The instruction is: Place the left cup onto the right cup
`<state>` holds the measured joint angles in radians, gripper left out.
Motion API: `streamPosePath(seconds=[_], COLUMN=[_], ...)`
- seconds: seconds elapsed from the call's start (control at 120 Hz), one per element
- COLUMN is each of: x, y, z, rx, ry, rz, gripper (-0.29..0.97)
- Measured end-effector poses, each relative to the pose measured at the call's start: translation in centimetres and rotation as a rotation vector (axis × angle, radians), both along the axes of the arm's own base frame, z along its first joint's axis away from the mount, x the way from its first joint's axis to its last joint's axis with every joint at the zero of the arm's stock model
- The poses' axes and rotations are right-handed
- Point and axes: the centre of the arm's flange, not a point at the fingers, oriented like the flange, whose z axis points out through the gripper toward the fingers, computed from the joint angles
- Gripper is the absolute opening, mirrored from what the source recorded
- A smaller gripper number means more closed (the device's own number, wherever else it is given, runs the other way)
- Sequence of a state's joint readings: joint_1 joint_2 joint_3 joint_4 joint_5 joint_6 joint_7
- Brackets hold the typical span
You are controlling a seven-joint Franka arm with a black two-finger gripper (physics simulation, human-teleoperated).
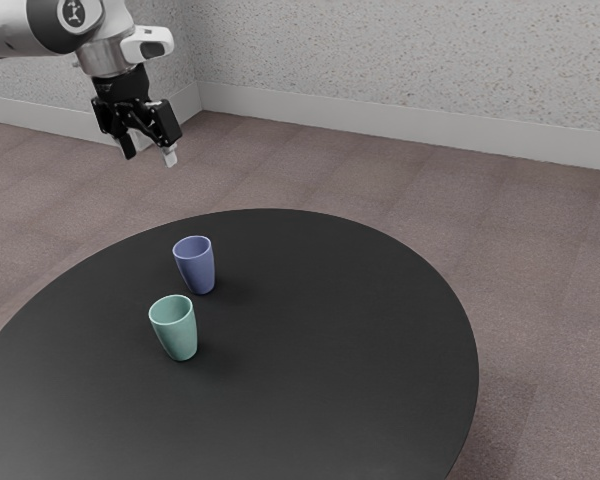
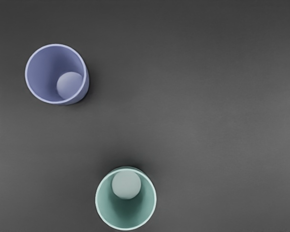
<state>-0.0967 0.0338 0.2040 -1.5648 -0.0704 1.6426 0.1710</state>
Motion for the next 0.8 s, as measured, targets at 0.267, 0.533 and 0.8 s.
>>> streamPosePath(seconds=[0.267,0.533,0.8], x=[0.1,0.4,3.4], y=[-0.2,-0.2,-0.7], z=[0.0,-0.7,-3.2], rx=[0.003,0.002,0.017], ry=[-0.001,0.010,0.029], rz=[-0.004,-0.002,-0.005], gripper=[0.68,0.68,0.68])
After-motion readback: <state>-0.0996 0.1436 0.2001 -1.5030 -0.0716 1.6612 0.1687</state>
